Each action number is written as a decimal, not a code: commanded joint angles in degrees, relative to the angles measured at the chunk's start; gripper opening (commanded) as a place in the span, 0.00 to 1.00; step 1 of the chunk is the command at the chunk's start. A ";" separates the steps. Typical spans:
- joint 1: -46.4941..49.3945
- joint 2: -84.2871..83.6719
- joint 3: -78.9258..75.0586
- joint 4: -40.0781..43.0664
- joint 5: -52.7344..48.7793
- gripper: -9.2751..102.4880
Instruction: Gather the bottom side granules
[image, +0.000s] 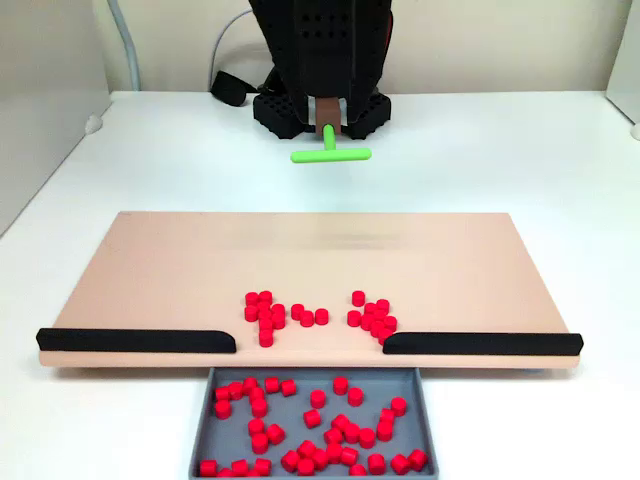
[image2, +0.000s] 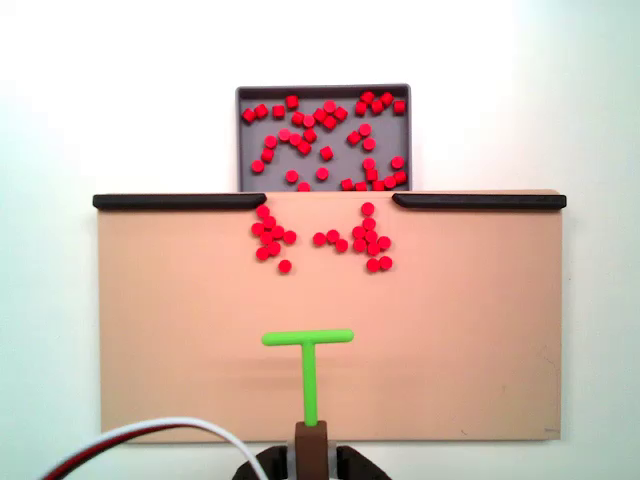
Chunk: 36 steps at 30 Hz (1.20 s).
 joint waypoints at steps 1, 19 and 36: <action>-1.32 -0.88 -1.76 -0.18 5.27 0.09; -1.76 -1.05 -1.67 0.44 4.75 0.10; -2.90 -1.14 -0.97 0.44 4.57 0.11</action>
